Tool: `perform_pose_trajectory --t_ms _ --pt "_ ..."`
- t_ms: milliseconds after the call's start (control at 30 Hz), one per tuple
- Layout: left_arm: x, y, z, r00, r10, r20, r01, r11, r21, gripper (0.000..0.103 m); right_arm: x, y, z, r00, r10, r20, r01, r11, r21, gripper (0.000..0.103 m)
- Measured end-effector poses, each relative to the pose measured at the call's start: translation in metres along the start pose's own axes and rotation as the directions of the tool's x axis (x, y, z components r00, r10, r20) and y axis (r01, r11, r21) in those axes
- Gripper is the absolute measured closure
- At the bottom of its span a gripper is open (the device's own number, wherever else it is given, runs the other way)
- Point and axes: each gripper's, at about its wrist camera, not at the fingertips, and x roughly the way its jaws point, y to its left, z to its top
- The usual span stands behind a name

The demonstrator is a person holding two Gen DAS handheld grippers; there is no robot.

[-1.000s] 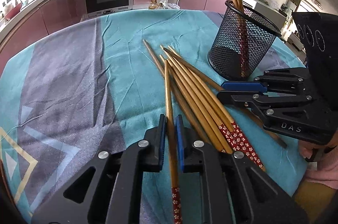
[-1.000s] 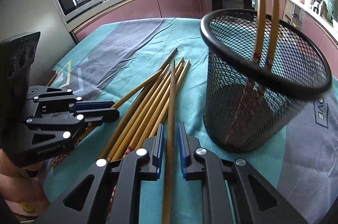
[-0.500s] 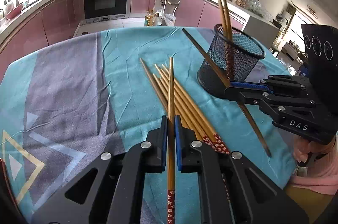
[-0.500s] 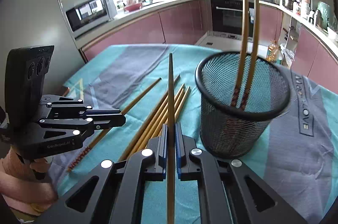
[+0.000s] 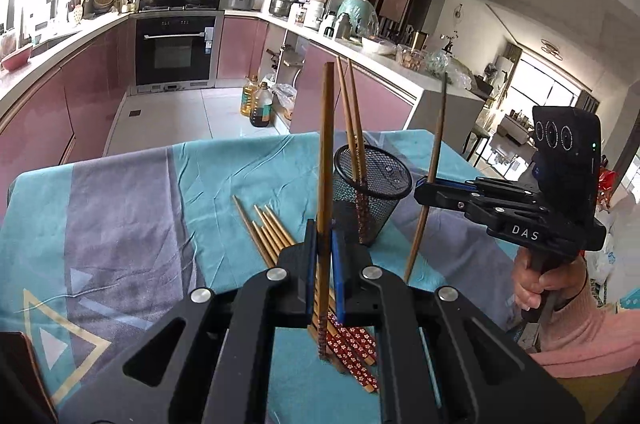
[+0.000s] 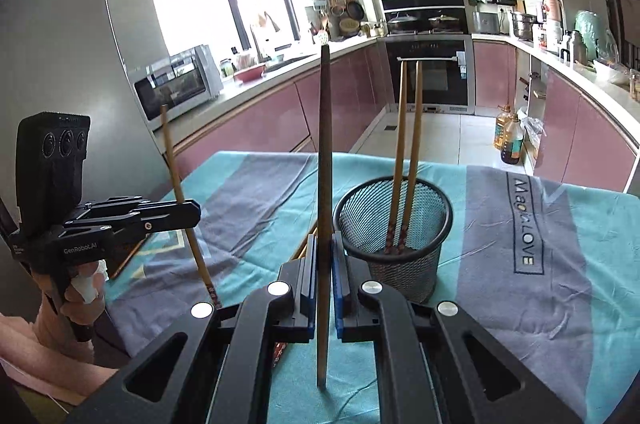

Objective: Organize utensils
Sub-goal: 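Lift the left tool's chopstick upright over the cup while the right tool carries its own, then drop the left tool's chopstick into the cup and open while the right tool releases its own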

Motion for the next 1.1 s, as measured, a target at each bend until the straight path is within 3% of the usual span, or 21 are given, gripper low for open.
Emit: perform_pose_trajectory --t_ms 367,767,1100 --pt "-0.01 -0.013 0.03 0.995 -0.051 0.088 0.049 0.999 0.019 0.096 -0.023 -0.013 0.024 0.996 -0.011 0.085 0.011 1.0 -0.004 0.097" --pt "-0.002 -0.037 0.087 0.974 -0.092 0.205 0.083 0.995 0.051 0.096 -0.049 -0.015 0.066 0.98 -0.033 0.194 0.044 0.998 -0.049 0.097" --pt "0.025 -0.048 0.108 0.977 -0.061 0.203 0.05 0.997 0.059 0.096 -0.03 -0.031 0.079 0.978 -0.063 0.199 0.071 0.997 -0.032 0.097"
